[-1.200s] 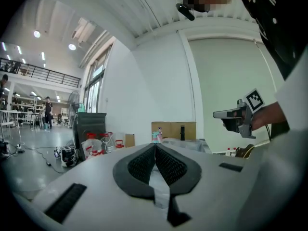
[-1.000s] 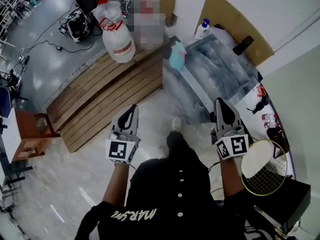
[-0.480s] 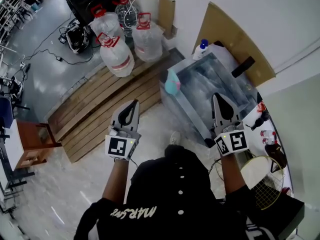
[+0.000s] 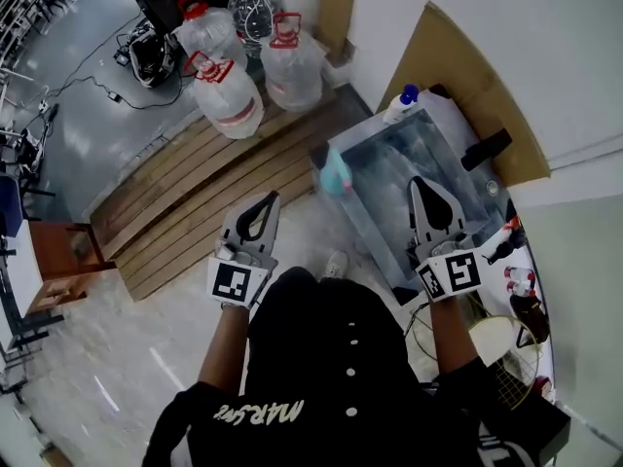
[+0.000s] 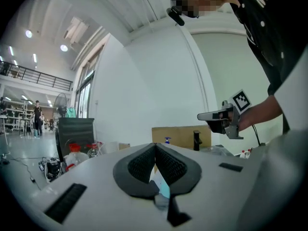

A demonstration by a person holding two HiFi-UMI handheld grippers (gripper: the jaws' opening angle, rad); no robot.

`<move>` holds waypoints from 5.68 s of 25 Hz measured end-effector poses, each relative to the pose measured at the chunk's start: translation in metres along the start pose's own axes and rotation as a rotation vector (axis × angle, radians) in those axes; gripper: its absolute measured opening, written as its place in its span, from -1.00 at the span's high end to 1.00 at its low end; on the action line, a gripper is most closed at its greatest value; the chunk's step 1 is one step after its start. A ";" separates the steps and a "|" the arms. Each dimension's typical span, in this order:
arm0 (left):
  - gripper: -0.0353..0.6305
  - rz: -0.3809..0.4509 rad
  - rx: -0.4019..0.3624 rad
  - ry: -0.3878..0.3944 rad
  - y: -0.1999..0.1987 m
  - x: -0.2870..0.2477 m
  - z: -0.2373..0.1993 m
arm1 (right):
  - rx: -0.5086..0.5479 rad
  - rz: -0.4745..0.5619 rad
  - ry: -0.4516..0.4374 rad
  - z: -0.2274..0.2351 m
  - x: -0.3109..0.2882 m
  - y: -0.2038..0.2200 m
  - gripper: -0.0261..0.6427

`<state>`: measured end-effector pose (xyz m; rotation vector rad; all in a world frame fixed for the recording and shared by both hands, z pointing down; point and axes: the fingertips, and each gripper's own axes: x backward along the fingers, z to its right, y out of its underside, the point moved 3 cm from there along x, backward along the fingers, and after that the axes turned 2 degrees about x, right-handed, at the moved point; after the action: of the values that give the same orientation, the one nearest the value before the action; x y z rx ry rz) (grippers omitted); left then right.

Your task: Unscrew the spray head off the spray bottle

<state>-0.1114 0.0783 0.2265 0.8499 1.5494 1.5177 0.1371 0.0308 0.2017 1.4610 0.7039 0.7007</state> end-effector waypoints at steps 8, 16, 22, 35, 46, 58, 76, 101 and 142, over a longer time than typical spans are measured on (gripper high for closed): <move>0.82 -0.162 0.002 0.145 0.067 -0.042 -0.007 | -0.017 -0.112 -0.062 -0.007 -0.042 0.043 0.89; 0.80 -0.286 -0.048 0.368 0.140 -0.079 0.006 | -0.059 -0.200 -0.051 -0.006 -0.066 0.084 0.89; -0.19 -0.295 -0.060 0.518 0.175 -0.120 0.007 | -0.073 -0.214 -0.007 0.007 -0.091 0.102 0.89; -0.35 -0.261 -0.036 0.681 0.194 -0.171 0.038 | -0.134 -0.235 0.004 0.009 -0.090 0.130 0.89; -0.34 -0.290 -0.059 0.670 0.208 -0.176 0.042 | -0.156 -0.226 -0.060 0.005 -0.096 0.125 0.89; -0.34 -0.294 -0.060 0.648 0.206 -0.176 0.041 | -0.126 -0.149 -0.213 -0.058 -0.118 0.083 0.09; -0.34 -0.299 -0.053 0.629 0.209 -0.184 0.043 | 0.038 -0.309 -0.198 -0.060 -0.138 0.122 0.49; -0.34 -0.299 -0.088 0.753 0.205 -0.180 0.044 | 0.071 -0.117 -1.021 -0.050 -0.148 0.113 0.62; -0.34 -0.319 -0.077 0.687 0.205 -0.183 0.041 | 0.010 -0.312 -0.008 -0.076 -0.136 0.126 0.05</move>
<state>-0.0035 -0.0520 0.4472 0.0017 1.9684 1.6987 -0.0062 -0.0291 0.3282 1.3237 0.9064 0.4503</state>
